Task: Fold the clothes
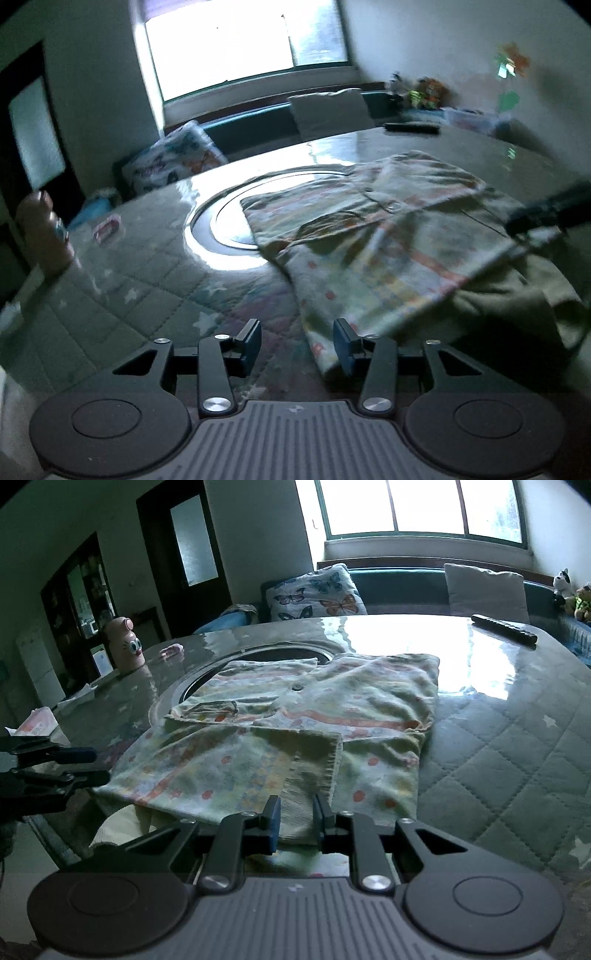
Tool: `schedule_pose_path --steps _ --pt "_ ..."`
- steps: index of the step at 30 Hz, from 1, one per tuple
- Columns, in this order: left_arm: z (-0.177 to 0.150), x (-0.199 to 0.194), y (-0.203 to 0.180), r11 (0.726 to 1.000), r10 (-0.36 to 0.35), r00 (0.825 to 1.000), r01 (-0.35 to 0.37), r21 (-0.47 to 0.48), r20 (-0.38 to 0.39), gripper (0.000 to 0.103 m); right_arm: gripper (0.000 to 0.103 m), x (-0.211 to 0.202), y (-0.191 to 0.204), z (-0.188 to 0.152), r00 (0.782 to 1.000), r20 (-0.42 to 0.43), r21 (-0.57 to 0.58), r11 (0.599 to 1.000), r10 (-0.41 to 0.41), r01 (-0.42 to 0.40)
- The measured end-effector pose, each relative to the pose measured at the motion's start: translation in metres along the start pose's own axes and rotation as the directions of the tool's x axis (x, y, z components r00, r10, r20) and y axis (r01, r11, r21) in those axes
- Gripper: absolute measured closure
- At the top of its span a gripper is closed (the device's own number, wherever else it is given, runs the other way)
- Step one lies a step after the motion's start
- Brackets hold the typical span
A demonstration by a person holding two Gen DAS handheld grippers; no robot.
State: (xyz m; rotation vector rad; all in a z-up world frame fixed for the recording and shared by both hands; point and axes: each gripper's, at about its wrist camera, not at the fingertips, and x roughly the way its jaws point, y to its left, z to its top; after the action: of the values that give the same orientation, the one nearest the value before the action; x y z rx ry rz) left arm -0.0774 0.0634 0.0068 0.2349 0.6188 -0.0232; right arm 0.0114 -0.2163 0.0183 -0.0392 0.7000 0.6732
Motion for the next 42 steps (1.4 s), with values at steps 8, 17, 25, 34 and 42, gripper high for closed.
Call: schedule_pose_path --steps 8,17,25,34,42 --pt "-0.001 -0.011 -0.050 0.962 -0.149 0.985 0.125 0.245 0.082 0.045 0.068 -0.010 0.005 0.002 1.000 -0.004 -0.063 0.998 -0.016 0.016" --pt "0.009 -0.002 -0.075 0.916 -0.286 0.950 0.232 0.329 0.127 0.047 0.062 -0.033 0.006 -0.002 0.999 -0.008 -0.160 0.987 -0.032 0.030" --pt "-0.002 -0.007 -0.084 0.865 -0.329 0.937 0.249 0.436 0.116 0.046 0.056 -0.050 0.002 -0.007 0.999 -0.010 -0.203 0.978 -0.049 0.046" --pt "0.003 -0.005 -0.100 0.818 -0.404 0.906 0.297 0.492 0.124 0.075 0.054 -0.052 0.000 -0.010 0.999 -0.020 -0.231 0.972 -0.044 0.039" --pt "0.037 0.005 -0.060 0.914 -0.379 0.911 0.341 0.222 0.163 0.093 0.051 -0.059 0.010 -0.021 0.999 -0.037 -0.347 0.938 -0.014 0.000"
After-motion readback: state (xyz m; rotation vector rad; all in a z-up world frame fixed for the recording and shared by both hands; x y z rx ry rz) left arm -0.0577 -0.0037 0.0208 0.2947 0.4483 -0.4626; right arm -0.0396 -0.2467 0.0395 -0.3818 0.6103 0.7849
